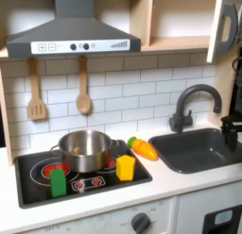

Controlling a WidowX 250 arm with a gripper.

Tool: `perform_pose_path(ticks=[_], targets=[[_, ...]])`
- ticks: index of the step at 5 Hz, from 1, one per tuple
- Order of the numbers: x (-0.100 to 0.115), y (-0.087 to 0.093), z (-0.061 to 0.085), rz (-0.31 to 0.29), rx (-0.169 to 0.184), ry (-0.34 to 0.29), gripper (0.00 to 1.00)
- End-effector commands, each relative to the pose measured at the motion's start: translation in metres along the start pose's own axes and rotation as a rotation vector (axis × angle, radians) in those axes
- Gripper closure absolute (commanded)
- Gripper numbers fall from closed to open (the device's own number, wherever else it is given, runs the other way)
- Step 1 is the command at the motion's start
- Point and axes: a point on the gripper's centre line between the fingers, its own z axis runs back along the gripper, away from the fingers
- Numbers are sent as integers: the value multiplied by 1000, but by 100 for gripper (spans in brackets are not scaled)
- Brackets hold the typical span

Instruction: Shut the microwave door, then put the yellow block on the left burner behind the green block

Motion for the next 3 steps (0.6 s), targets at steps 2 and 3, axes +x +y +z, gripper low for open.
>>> perform_pose_path(ticks=[2,3], targets=[[39,-12,-9,41,-7,-33,0],[51,-11,-9,60,-1,-51,0]])
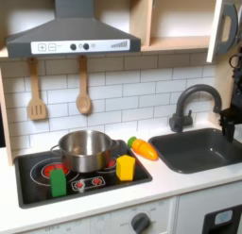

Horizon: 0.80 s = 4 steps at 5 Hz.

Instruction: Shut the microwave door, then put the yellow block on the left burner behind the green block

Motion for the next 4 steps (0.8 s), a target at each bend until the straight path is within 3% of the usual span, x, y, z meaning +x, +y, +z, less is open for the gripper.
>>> perform_pose_path(ticks=[1,4], targets=[[26,4,-4,54,20,-37,0],[52,21,-4,140,28,-77,0]])
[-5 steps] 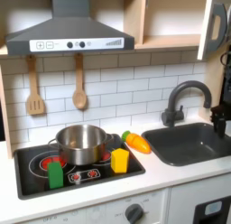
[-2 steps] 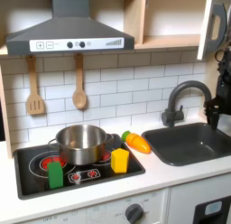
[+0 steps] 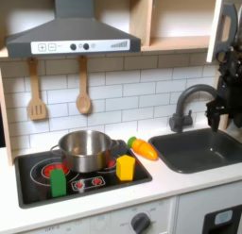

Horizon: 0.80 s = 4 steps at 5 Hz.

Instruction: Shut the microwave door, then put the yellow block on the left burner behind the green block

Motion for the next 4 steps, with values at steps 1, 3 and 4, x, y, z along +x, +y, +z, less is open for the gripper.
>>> perform_pose_path(ticks=[1,3,4], targets=[[15,11,-1,53,7,-18,0],[21,13,-2,59,11,-34,0],[20,9,-2,53,6,-38,0]])
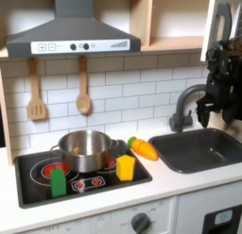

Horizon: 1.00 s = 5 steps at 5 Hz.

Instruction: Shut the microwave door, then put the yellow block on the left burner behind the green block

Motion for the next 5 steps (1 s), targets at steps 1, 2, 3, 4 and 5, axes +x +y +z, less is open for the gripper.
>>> perform_pose_path(ticks=[1,2,3,4,5], targets=[[10,-2,1,28,21,-23,0],[34,2,2,80,44,-47,0],[51,9,1,128,52,-59,0],[60,-3,-3,109,43,-57,0],[69,8,-1,156,50,-64,0]])
